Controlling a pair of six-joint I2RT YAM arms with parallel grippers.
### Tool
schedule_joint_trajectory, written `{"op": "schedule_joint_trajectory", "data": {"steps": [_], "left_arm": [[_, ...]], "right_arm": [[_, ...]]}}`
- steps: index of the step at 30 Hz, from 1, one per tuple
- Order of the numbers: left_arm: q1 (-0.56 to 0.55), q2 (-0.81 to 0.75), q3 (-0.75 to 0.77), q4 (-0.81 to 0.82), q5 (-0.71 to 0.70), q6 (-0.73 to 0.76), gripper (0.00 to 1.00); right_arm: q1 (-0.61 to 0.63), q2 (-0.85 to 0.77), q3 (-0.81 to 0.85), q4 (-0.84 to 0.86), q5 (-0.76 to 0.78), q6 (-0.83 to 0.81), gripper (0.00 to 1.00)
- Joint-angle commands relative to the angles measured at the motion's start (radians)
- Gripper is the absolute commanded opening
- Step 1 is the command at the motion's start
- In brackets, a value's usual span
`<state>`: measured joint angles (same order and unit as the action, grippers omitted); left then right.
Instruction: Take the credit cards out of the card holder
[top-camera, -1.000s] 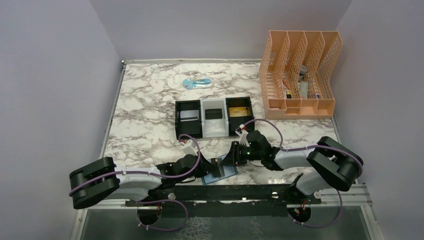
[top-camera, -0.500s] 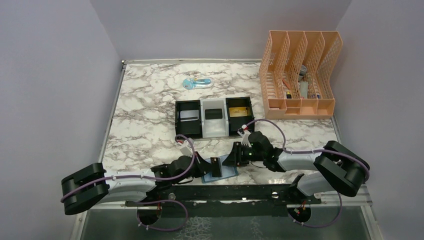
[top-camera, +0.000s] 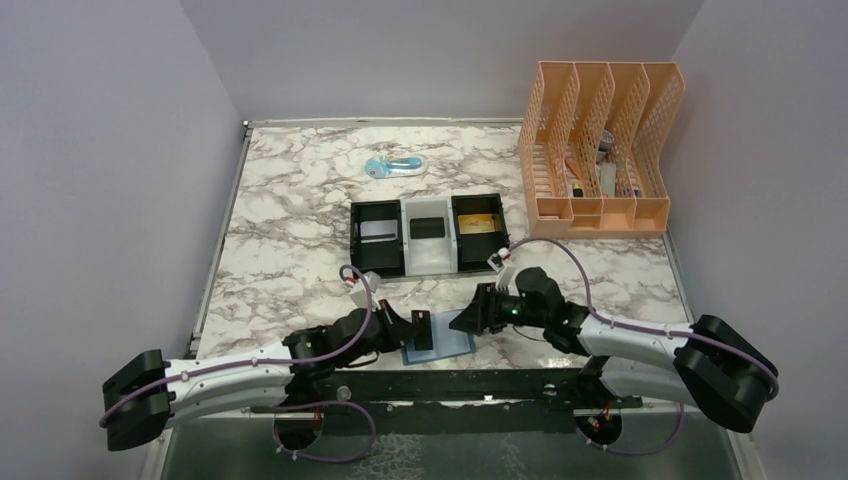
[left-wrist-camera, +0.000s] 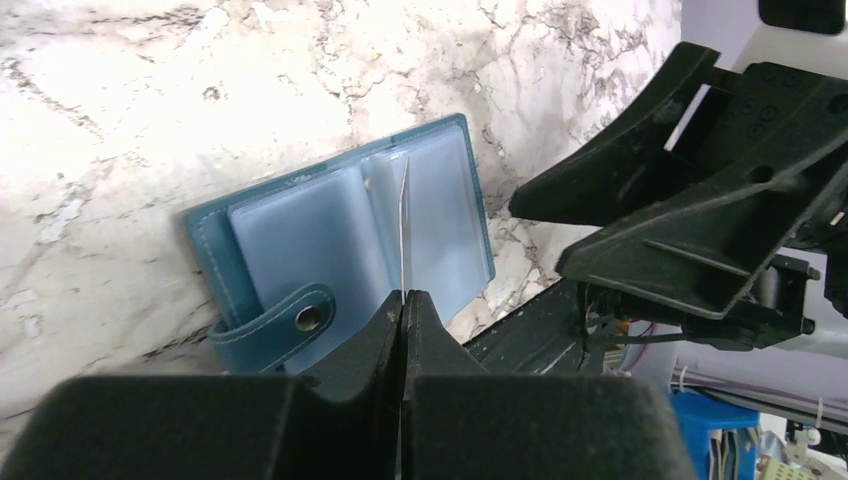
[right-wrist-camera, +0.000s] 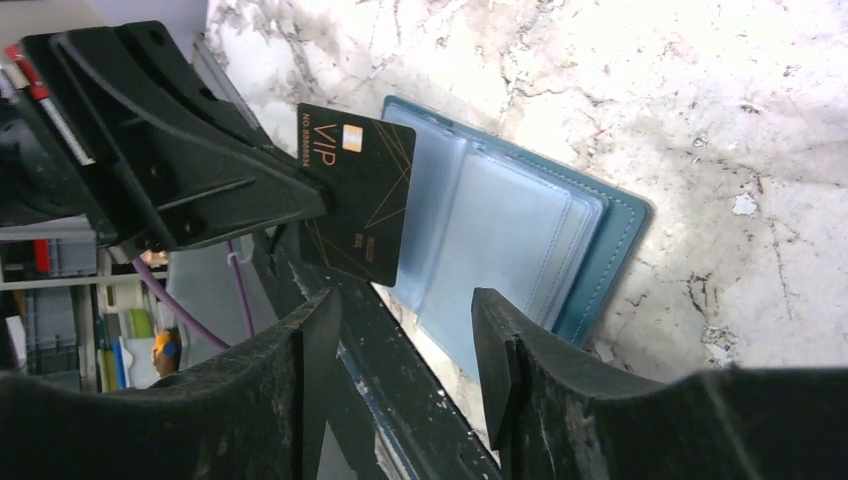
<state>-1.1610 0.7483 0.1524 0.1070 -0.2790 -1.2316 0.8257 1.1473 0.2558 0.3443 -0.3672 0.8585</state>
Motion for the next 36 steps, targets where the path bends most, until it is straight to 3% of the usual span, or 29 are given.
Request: {"op": "schedule_joint_trajectory", "data": {"steps": [1, 10, 27, 36], "left_arm": [[-0.006, -0.077, 0.016, -0.133, -0.043, 0.023, 0.0], [-0.005, -0.134, 0.025, -0.108, -0.027, 0.043, 0.0], [-0.006, 0.02, 0.076, 0.172, 0.134, 0.122, 0.0], [-0.006, 0.037, 0.077, 0.18, 0.135, 0.121, 0.0]], "right_arm": [[0.007, -0.076, -0.041, 0.058, 0.018, -0.018, 0.54], [0.007, -0.147, -0.084, 0.098, 0.017, -0.014, 0.58], [0.007, -0.256, -0.116, 0.148, -0.041, 0.007, 0.58], [0.007, -0.364, -0.128, 0.076, 0.011, 0.001, 0.58]]}}
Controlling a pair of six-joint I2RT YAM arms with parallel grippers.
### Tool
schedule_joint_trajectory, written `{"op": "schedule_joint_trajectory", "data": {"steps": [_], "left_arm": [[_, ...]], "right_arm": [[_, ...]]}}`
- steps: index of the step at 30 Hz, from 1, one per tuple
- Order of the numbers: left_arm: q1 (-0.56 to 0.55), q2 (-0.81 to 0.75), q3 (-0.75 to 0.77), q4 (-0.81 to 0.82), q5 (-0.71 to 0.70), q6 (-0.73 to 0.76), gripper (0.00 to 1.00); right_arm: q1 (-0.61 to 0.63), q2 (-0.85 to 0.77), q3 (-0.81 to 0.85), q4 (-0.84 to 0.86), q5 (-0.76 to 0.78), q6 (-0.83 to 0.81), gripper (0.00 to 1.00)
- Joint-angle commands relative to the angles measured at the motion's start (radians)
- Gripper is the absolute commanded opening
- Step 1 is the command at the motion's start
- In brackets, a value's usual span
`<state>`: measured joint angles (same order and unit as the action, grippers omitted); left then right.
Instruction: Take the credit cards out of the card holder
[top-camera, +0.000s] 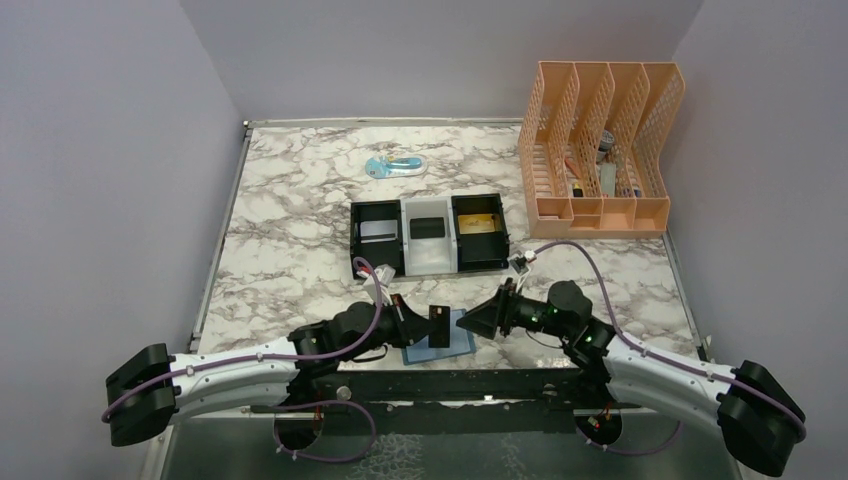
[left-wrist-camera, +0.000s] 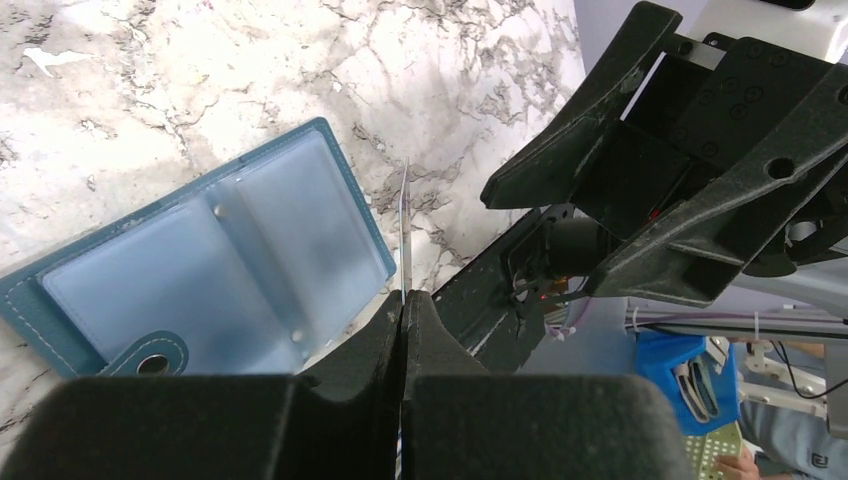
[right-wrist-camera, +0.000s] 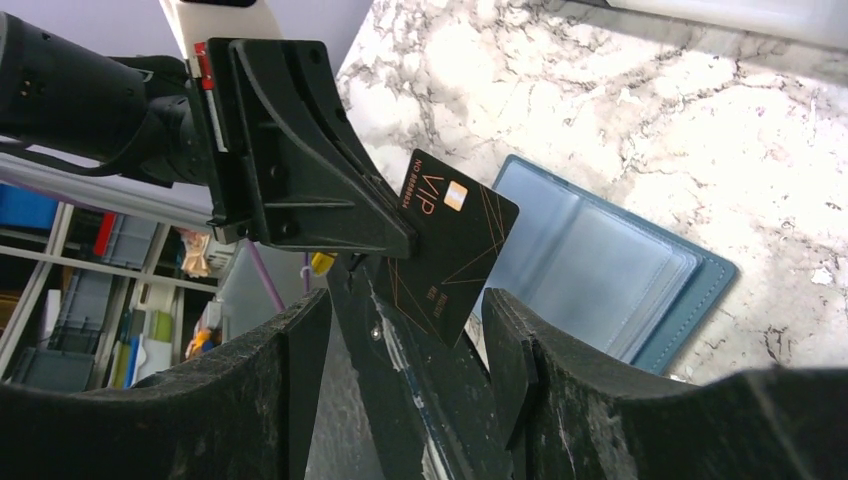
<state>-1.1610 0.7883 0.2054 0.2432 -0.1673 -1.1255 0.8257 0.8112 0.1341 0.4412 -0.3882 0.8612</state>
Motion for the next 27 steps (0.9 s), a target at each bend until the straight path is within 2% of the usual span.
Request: {"op": "schedule_joint_trajectory", "data": {"steps": [1, 13, 27], "left_arm": [[-0.006, -0.004, 0.025, 0.044, 0.023, 0.014, 0.0], [-0.005, -0.007, 0.019, 0.047, 0.03, 0.007, 0.0], [-0.006, -0.017, 0.037, 0.048, 0.048, 0.019, 0.0]], "right_arm": [[0.007, -0.029, -0.007, -0.025, 0.034, -0.001, 0.58], [0.007, 0.03, 0.005, -0.029, 0.029, 0.002, 0.58], [0.007, 0.026, 0.026, -0.053, 0.002, -0.006, 0.58]]}}
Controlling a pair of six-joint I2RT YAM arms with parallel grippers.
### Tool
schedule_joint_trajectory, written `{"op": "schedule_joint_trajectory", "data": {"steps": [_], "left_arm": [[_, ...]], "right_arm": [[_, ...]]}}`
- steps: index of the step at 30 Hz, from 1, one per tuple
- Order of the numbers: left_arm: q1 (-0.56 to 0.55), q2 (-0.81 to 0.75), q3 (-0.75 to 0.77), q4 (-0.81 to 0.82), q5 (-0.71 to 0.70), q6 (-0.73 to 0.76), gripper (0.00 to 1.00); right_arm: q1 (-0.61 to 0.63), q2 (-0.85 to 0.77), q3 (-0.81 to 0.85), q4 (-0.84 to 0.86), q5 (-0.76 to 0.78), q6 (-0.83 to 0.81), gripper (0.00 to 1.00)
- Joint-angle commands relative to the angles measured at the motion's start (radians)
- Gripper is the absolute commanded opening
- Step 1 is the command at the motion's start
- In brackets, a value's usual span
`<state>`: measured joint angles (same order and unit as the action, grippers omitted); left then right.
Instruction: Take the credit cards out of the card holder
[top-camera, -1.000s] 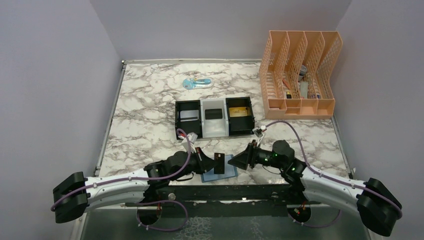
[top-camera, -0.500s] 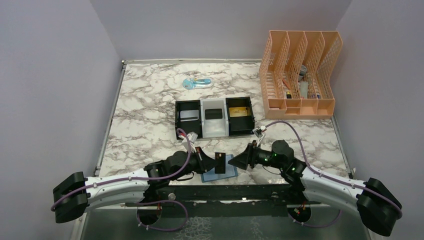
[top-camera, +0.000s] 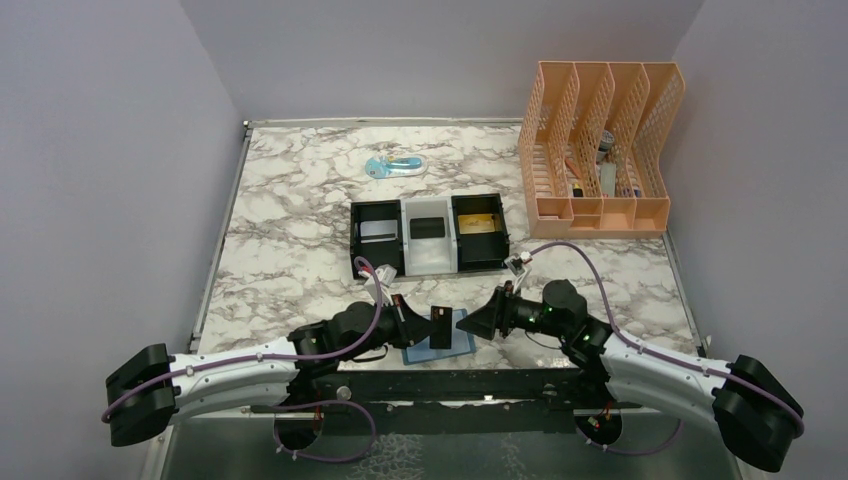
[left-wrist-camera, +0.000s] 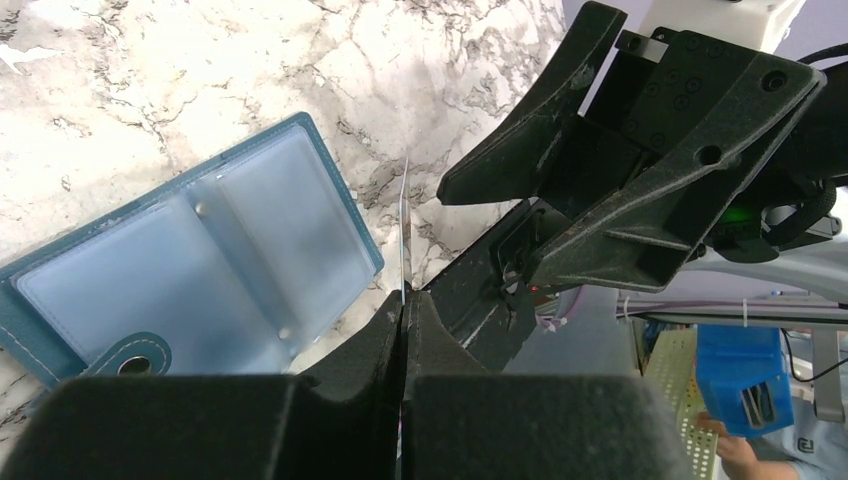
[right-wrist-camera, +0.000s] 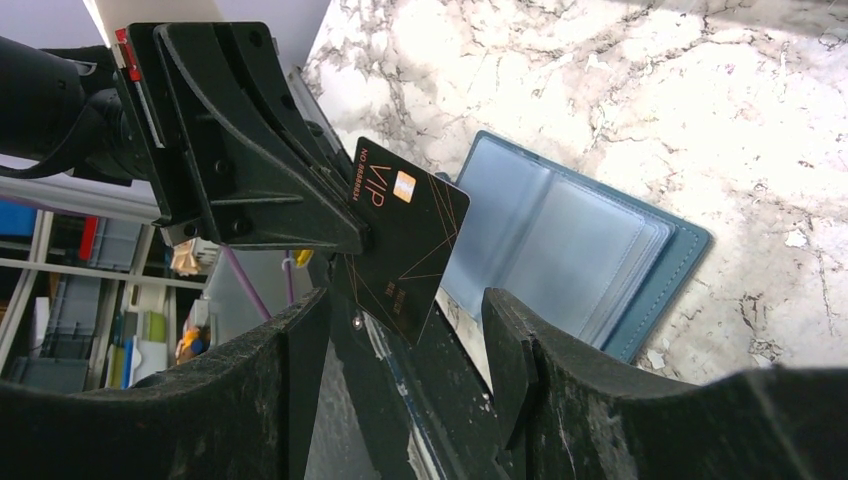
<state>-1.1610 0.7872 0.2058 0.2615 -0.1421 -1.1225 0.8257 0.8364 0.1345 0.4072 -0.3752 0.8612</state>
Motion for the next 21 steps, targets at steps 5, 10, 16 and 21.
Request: {"op": "schedule_joint_trajectory", "data": {"steps": [5, 10, 16, 21], "left_arm": [[-0.006, -0.018, 0.034, 0.03, 0.021, 0.013, 0.0], [-0.006, -0.013, 0.036, 0.03, 0.021, 0.014, 0.0], [-0.006, -0.002, 0.036, 0.036, 0.023, 0.013, 0.0], [-0.006, -0.007, 0.037, 0.038, 0.024, 0.014, 0.0]], "right_arm": [[0.007, 0.03, 0.032, -0.015, -0.021, -0.003, 0.59], [0.007, 0.045, 0.036, -0.004, -0.037, -0.005, 0.58], [0.007, 0.046, 0.039, 0.006, -0.061, -0.02, 0.59], [0.007, 0.061, 0.049, 0.014, -0.1, -0.039, 0.59]]}}
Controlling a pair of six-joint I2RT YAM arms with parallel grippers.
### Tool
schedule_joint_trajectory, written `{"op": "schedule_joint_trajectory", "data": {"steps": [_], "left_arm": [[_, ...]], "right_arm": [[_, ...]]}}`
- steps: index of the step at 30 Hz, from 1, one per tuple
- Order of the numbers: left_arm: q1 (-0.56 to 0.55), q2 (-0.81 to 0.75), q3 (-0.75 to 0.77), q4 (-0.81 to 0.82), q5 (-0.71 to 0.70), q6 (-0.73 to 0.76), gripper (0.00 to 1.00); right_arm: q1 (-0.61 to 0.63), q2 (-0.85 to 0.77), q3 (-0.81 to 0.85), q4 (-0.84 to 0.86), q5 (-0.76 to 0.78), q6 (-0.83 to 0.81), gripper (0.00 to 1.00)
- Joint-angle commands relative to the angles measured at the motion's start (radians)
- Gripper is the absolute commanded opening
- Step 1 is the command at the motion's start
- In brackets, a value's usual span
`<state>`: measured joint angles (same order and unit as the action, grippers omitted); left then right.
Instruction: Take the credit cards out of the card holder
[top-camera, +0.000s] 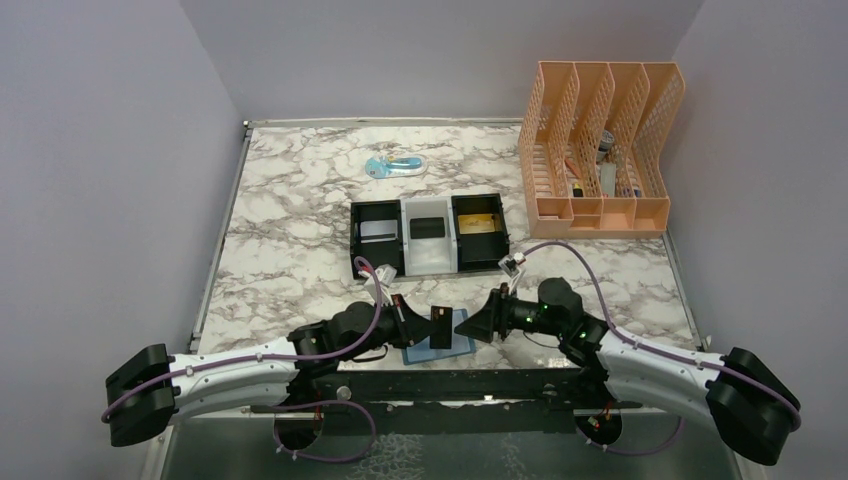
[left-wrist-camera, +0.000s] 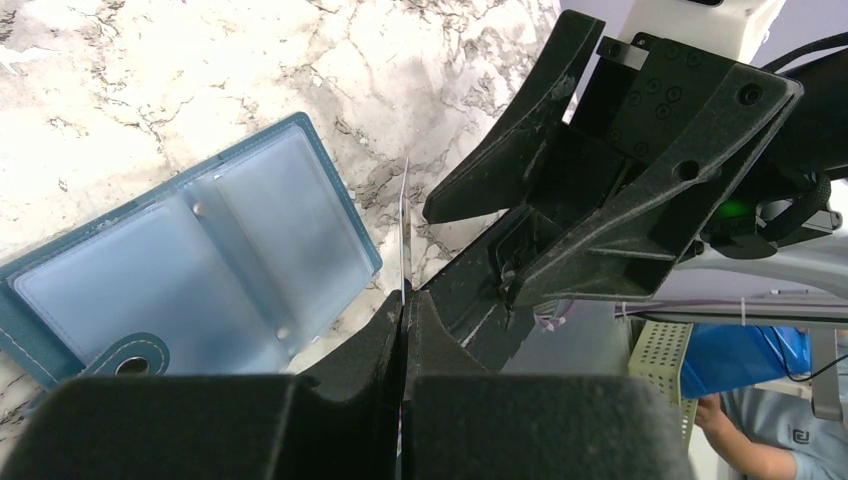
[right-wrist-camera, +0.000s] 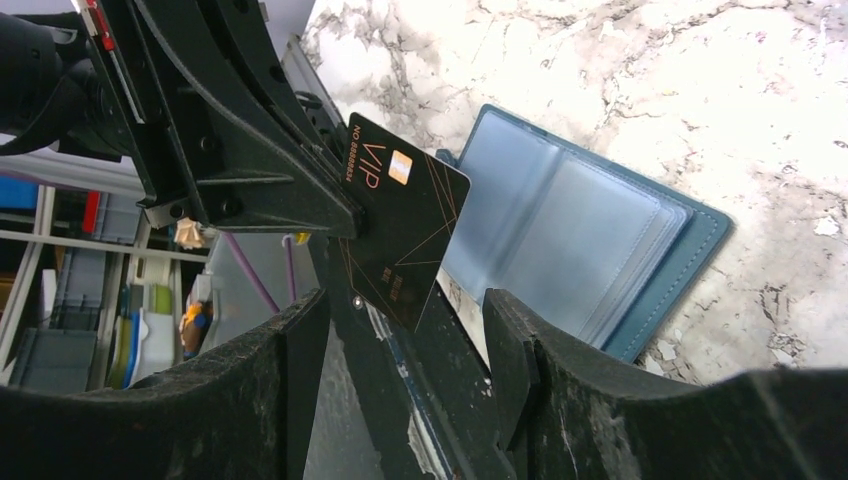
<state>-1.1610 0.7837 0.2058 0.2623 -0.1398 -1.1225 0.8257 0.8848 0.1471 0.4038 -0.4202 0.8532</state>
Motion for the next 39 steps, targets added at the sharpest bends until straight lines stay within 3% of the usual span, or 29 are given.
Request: {"op": "schedule_joint_trajectory", "data": {"steps": [1, 11, 19, 30, 39], "left_arm": [[-0.006, -0.005, 0.035, 0.038, 0.022, 0.014, 0.0], [-0.006, -0.039, 0.009, 0.066, 0.038, 0.012, 0.0], [-0.006, -0.049, -0.011, 0.106, 0.061, 0.012, 0.0], [-0.005, -0.054, -0.026, 0.149, 0.077, 0.003, 0.0], [-0.006, -0.089, -0.049, 0.158, 0.069, -0.01, 0.0]], "right_arm": [[0.007, 0.02, 0.039, 0.02, -0.064, -0.033, 0.59], [0.006, 0.139, 0.06, 0.088, -0.124, -0.016, 0.59], [0.007, 0.186, 0.035, 0.24, -0.145, 0.059, 0.58], [0.007, 0.259, -0.014, 0.493, -0.15, 0.206, 0.39], [0.006, 0.235, -0.042, 0.523, -0.153, 0.224, 0.28]]}}
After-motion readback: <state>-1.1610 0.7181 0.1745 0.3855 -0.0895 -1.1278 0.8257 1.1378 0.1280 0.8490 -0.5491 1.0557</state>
